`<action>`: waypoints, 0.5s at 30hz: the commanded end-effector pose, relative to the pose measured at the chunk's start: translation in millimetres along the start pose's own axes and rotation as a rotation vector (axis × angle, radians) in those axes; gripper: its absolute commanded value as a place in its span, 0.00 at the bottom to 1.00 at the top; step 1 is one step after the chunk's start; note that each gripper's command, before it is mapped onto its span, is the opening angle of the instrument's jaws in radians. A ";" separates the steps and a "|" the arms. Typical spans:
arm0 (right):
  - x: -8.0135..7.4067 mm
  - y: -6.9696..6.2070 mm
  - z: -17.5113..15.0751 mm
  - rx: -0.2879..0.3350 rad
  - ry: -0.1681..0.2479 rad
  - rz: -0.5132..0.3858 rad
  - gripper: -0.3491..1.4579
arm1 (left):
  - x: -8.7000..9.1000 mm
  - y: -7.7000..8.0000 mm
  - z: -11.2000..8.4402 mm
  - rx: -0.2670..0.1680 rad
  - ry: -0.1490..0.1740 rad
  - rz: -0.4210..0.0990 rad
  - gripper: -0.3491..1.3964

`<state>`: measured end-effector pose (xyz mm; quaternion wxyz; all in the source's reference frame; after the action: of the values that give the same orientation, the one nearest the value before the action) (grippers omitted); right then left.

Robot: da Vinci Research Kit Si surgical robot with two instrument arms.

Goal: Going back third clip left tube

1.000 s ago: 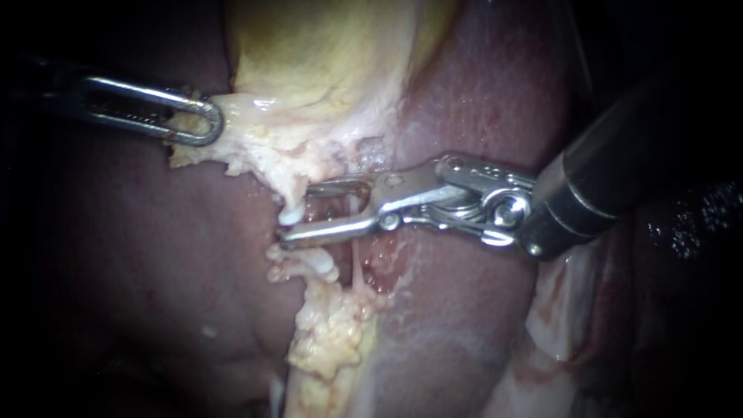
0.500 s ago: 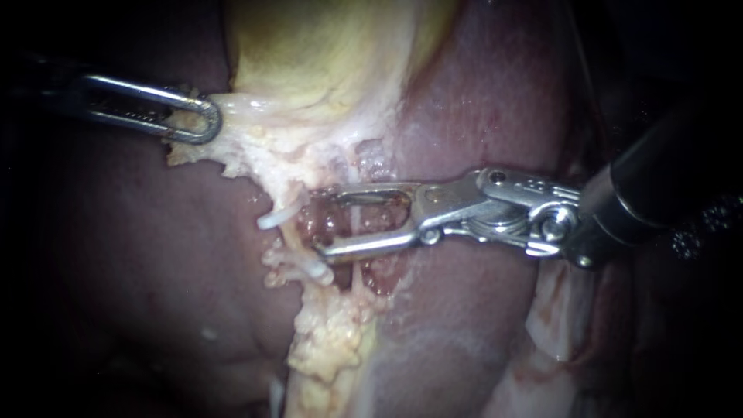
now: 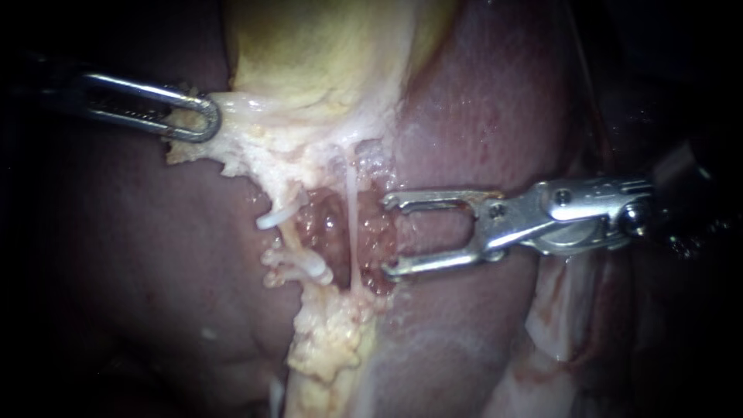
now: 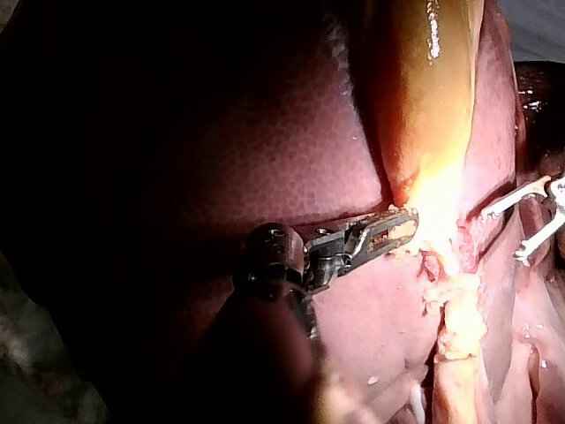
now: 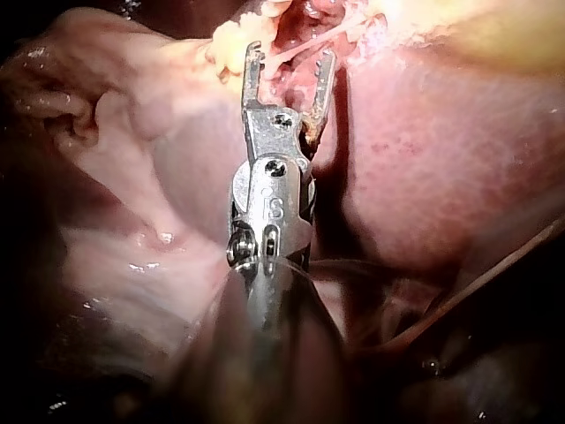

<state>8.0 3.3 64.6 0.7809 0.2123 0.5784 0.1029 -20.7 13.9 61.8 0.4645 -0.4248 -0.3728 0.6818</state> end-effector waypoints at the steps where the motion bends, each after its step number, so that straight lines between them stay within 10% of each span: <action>1: 0.1 0.0 -0.6 -0.001 0.001 -0.010 0.47 | 0.0 0.0 0.0 0.000 0.000 0.000 0.00; 15: 0.0 -0.7 -3.1 0.023 0.003 -0.041 0.47 | -0.6 -0.8 1.3 0.007 0.004 0.005 0.00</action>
<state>5.0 3.4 63.5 0.7795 0.2090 0.5850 0.0804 -21.6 13.3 63.4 0.4649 -0.4257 -0.3686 0.6832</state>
